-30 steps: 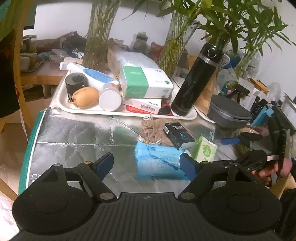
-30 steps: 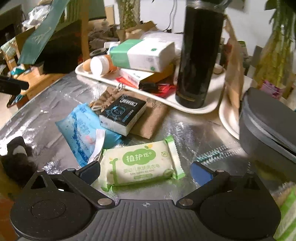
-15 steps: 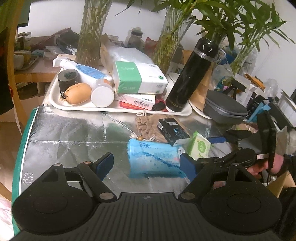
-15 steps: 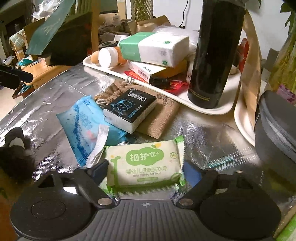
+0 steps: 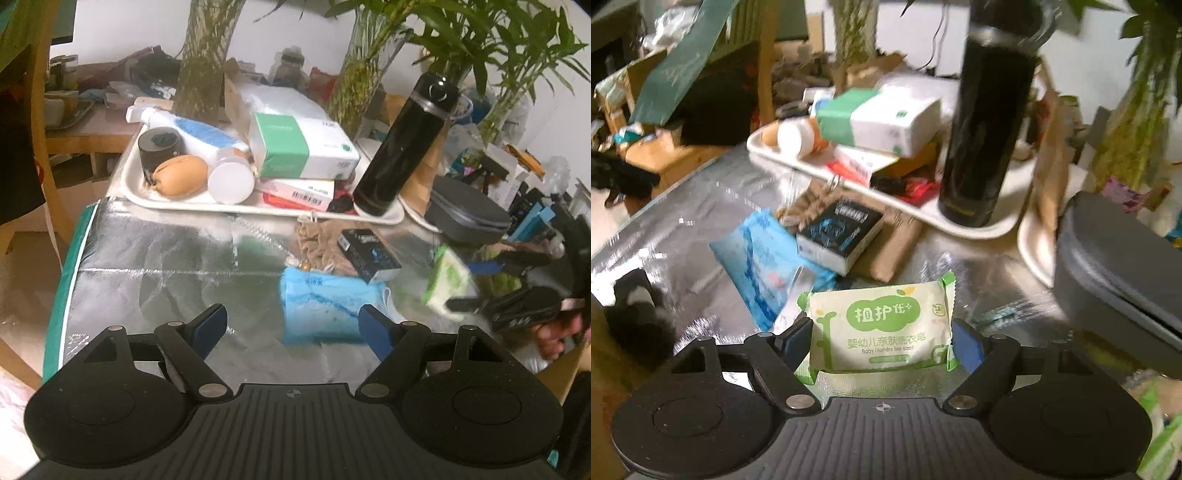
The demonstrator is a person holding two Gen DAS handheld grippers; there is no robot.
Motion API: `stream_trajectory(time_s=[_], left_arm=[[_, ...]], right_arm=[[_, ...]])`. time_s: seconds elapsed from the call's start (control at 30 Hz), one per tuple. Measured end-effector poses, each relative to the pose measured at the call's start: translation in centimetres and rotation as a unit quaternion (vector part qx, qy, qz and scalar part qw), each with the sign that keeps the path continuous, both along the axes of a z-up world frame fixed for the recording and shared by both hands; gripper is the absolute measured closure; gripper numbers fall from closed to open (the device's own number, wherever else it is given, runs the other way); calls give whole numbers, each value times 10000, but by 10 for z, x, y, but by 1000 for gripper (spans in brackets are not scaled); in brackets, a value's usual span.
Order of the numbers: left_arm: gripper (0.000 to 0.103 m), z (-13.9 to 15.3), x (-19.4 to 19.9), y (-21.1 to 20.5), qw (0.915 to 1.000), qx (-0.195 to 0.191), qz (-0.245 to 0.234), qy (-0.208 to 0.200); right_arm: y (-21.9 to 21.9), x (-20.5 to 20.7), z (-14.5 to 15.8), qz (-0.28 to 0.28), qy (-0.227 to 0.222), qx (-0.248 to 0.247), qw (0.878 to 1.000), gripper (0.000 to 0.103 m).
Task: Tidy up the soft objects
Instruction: 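Grasp the green-and-white soap package with the right tool, then grasp the crumpled black plastic bag with the left tool while the right tool holds the soap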
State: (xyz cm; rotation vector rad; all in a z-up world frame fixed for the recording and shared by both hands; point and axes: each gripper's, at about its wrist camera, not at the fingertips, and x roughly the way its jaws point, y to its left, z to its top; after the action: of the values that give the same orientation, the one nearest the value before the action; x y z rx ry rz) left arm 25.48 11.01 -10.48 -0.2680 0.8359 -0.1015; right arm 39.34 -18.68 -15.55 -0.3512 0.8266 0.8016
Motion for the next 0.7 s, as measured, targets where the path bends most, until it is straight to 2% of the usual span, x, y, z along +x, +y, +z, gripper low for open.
stream_trajectory(time_s=[0.07,0.2,0.3,0.4,0.53,0.7], left_arm=[[25,1,-2,0,9999,20,-73,95],[25,-2,-4,0,9978,-1,-252,614],[25,-11,2,7,9927,-251,-248,1149],[31,-19,11,17,9855,-559,-139,1596],[42,-18,10,20,9837,-703,-134,1648],[43,-19,10,18,9805,-828,-322,1752]], right_arm=[[-6,-4,8,-90,-44,91,9999,22],[-15,-11,19,-194,-148,156,9996,22],[-19,-14,24,-251,-171,212,9993,22],[-22,-17,28,-323,-203,258,9989,22],[-26,-21,35,-365,-249,381,9983,22],[-24,-22,41,-314,-348,466,9978,22]])
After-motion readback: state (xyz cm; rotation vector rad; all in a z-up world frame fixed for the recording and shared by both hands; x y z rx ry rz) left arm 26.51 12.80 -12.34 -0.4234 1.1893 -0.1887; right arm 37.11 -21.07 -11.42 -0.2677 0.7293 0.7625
